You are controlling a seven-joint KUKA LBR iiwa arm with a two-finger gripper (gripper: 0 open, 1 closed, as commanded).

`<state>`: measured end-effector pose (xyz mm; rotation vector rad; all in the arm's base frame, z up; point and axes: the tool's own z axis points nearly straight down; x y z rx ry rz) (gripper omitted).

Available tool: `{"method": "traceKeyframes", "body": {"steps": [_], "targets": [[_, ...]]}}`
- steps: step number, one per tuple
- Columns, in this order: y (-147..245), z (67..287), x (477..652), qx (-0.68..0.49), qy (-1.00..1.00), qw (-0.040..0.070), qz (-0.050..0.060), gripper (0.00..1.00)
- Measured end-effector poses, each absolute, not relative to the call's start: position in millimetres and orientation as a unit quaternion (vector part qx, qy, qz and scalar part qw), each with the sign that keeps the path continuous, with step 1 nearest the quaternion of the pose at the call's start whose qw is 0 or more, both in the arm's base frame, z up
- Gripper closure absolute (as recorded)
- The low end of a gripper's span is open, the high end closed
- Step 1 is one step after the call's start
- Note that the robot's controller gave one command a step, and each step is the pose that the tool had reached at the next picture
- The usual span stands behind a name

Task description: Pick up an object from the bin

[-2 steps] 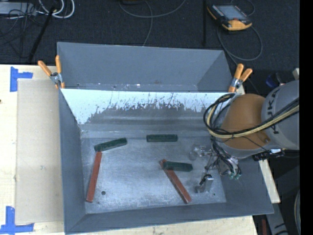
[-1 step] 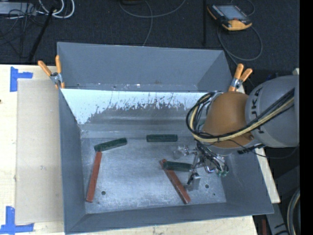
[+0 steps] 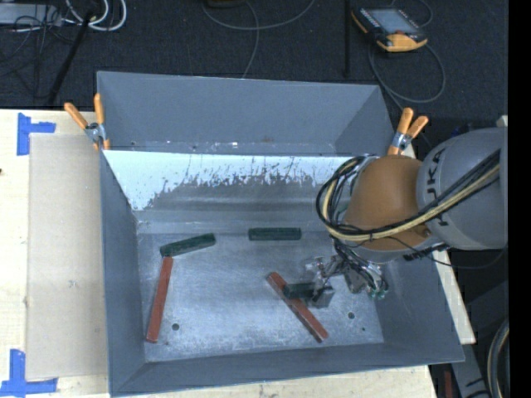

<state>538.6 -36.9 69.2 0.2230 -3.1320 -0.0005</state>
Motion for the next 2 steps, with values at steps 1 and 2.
{"method": "traceKeyframes", "body": {"steps": [1, 2], "targets": [[-54, 69, 534.7, 0.191, -0.982, 0.001, 0.000, 1.00], [-37, 228, 518.9, 0.198, -0.980, -0.004, 0.001, 1.00]]}}
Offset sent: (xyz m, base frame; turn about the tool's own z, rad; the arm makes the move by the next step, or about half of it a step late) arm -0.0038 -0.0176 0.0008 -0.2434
